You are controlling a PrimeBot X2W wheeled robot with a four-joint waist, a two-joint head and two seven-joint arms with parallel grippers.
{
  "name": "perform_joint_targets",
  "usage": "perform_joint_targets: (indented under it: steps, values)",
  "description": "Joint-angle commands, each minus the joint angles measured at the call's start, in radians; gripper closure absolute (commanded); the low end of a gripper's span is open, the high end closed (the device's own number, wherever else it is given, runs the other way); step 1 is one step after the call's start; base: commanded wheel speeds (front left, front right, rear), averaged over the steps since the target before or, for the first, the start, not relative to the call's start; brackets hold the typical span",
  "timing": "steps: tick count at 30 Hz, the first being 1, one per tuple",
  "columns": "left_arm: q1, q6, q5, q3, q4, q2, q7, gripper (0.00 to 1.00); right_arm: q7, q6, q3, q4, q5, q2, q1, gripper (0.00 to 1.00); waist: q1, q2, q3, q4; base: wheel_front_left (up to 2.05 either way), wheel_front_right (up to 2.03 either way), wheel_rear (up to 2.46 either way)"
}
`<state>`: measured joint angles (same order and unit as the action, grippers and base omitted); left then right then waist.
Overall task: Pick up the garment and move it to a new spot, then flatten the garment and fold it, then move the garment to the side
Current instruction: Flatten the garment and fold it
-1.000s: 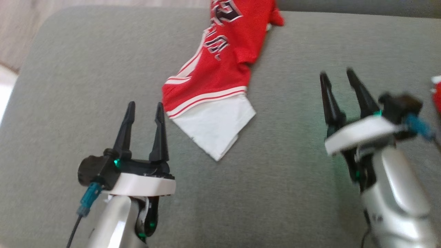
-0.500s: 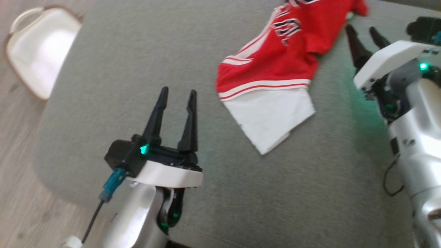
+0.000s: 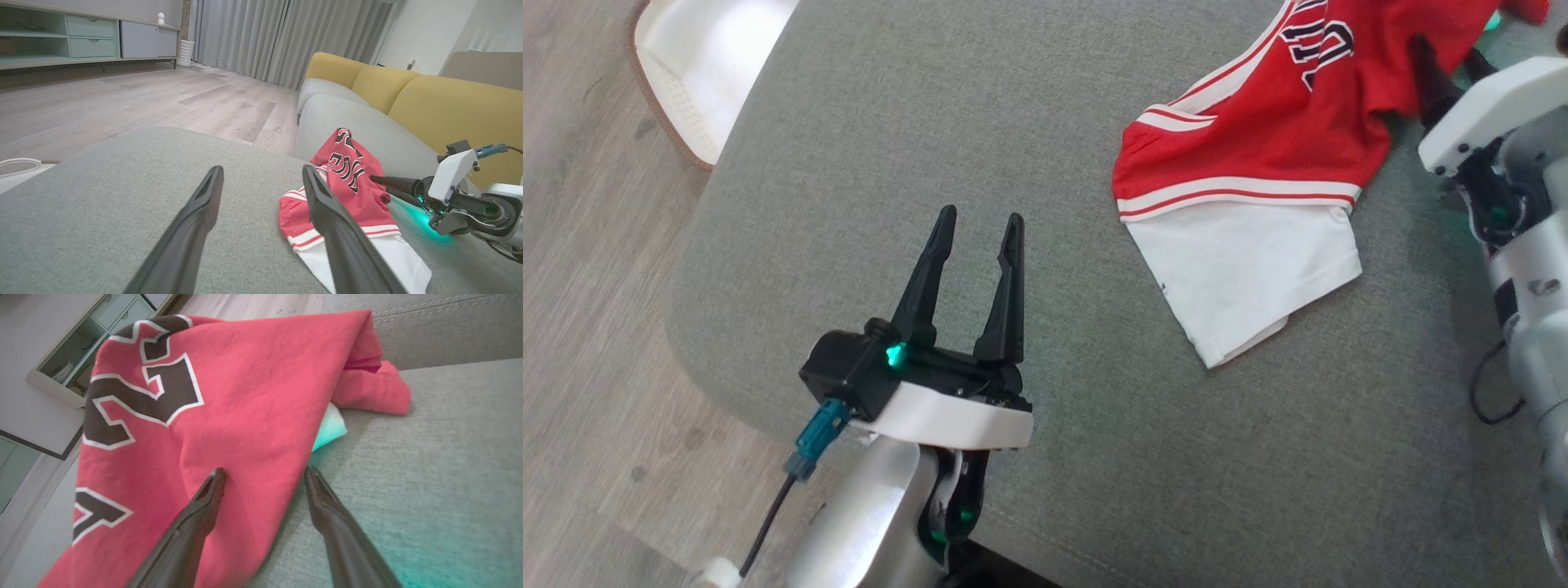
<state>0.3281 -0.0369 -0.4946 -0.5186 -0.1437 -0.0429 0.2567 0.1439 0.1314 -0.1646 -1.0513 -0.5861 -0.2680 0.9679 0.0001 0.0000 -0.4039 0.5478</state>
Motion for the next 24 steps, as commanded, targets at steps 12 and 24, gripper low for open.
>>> perform_joint_targets:
  steps: [12, 24]
  values:
    - [0.028, -0.011, 0.011, 0.057, 0.022, -0.007, 0.005, 0.0, -0.127, -0.001, -0.148, 0.079, -0.105, 0.009, -0.026, 1.0, -0.0001, 0.0, 0.037, -0.078, 0.0, 0.0, 0.0]
    - [-0.037, 0.023, 0.078, 0.154, -0.012, -0.007, 0.005, 0.0, -0.294, -0.001, -0.217, 0.165, -0.152, 0.021, -0.193, 1.0, -0.0001, 0.0, 0.183, -0.314, 0.0, 0.0, 0.0]
